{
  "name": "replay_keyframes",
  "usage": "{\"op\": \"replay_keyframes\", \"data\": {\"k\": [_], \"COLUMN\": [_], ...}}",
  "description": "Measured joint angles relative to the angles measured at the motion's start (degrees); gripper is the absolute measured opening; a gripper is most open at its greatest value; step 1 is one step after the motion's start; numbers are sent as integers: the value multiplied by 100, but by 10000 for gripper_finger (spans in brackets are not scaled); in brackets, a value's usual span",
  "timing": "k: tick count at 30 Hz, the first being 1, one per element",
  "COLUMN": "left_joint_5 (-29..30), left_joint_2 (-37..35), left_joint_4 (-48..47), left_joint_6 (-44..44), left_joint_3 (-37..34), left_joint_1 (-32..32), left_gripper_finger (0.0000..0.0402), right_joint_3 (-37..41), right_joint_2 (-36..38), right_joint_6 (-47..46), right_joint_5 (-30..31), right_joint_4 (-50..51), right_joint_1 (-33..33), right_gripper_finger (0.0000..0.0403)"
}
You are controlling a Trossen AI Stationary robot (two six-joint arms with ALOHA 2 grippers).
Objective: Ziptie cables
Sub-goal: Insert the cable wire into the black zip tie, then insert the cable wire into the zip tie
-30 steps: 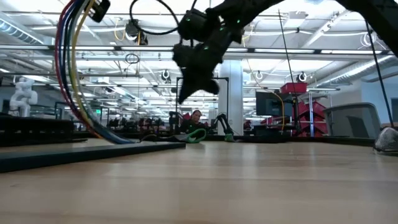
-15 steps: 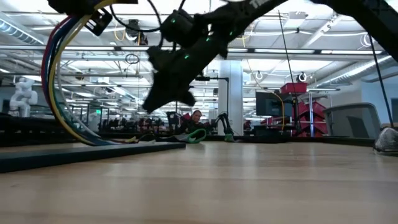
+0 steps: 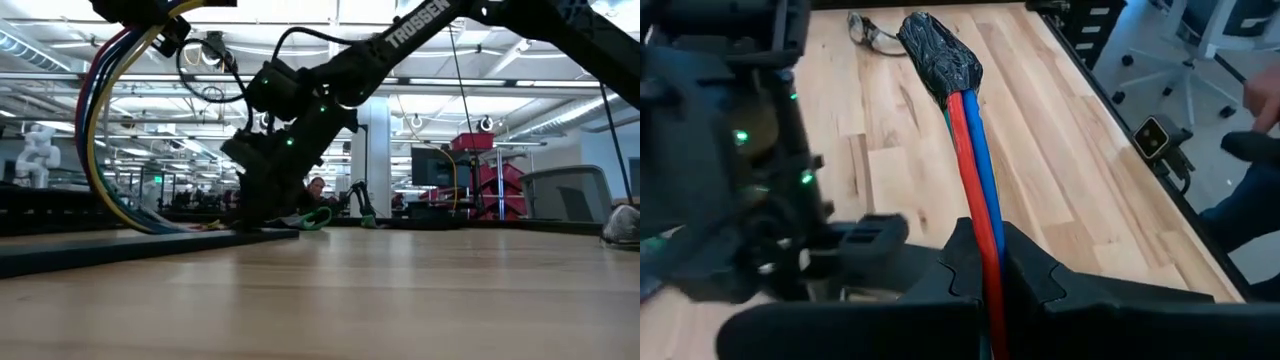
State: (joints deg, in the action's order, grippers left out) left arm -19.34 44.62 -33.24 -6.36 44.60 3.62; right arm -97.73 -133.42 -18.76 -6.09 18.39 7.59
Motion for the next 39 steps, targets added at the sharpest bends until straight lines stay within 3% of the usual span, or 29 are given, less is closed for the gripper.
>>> {"op": "replay_keyframes", "data": {"k": [5, 13, 15, 20, 27, 34, 39], "left_joint_5": [8, 18, 44, 137, 191, 140, 121], "left_joint_2": [-7, -32, -94, -170, -170, -87, -87], "left_joint_4": [-25, -147, -260, -395, -331, -311, -218], "left_joint_6": [-5, -8, -9, -16, -205, -305, -284], "left_joint_3": [0, 0, 0, 0, 0, 0, 0], "left_joint_1": [0, 0, 0, 0, 0, 0, 0], "left_gripper_finger": [14, 14, 14, 14, 14, 14, 14], "right_joint_3": [-6, 28, 63, -7, 25, 38, 31], "right_joint_2": [202, 565, 714, 1141, 889, 517, 300], "right_joint_6": [695, 1147, 860, 14, 61, 154, 208], "right_joint_5": [126, 1481, 1427, 154, -306, -315, 121], "right_joint_4": [1029, 2945, 2762, 877, 569, -94, -428], "right_joint_1": [-98, 250, 393, 532, 159, -268, -332], "right_gripper_finger": [95, 94, 93, 93, 93, 96, 96]}}
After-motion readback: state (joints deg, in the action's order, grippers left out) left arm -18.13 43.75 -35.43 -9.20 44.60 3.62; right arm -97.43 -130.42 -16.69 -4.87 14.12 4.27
